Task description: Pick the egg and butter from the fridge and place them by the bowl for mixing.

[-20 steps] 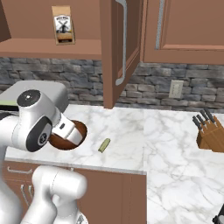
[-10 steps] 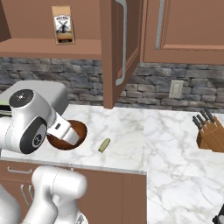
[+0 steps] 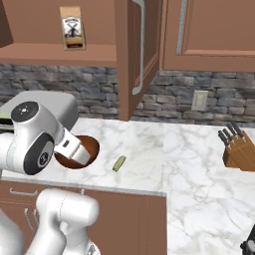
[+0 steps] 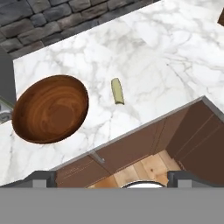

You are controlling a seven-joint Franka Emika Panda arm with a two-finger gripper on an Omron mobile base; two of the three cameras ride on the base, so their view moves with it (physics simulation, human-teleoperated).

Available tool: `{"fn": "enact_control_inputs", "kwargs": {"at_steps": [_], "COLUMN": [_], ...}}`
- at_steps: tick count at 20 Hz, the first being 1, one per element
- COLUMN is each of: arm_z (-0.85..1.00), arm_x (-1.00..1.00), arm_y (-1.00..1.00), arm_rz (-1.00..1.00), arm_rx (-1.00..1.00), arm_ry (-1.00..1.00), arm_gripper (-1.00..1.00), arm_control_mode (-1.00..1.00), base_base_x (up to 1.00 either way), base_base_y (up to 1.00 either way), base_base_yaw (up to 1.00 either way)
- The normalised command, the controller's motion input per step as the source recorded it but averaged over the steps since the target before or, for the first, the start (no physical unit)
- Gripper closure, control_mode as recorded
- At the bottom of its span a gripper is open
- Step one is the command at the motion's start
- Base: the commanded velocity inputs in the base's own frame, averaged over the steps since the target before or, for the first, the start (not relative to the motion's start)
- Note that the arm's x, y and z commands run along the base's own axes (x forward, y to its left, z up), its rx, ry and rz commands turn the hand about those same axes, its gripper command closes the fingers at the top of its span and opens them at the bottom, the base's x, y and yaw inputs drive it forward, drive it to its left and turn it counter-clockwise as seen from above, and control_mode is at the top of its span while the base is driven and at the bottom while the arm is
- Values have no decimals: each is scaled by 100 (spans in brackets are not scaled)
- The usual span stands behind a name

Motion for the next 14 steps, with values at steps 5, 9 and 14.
{"fn": "enact_control_inputs", "kwargs": {"at_steps": [5,9,14], "arm_z": [0,0,0], "arm_x": [0,0,0], "arm_y": [0,0,0], "arm_rz": [0,0,0], "arm_rx": [0,0,0], "arm_ry": [0,0,0], "arm_gripper": [-100,-100,-100], "arm_control_mode": [100,100,100], "base_base_x": [-70,-67,-45], "base_base_y": [8,16,24], "base_base_yaw": [-11,-19,-5]}}
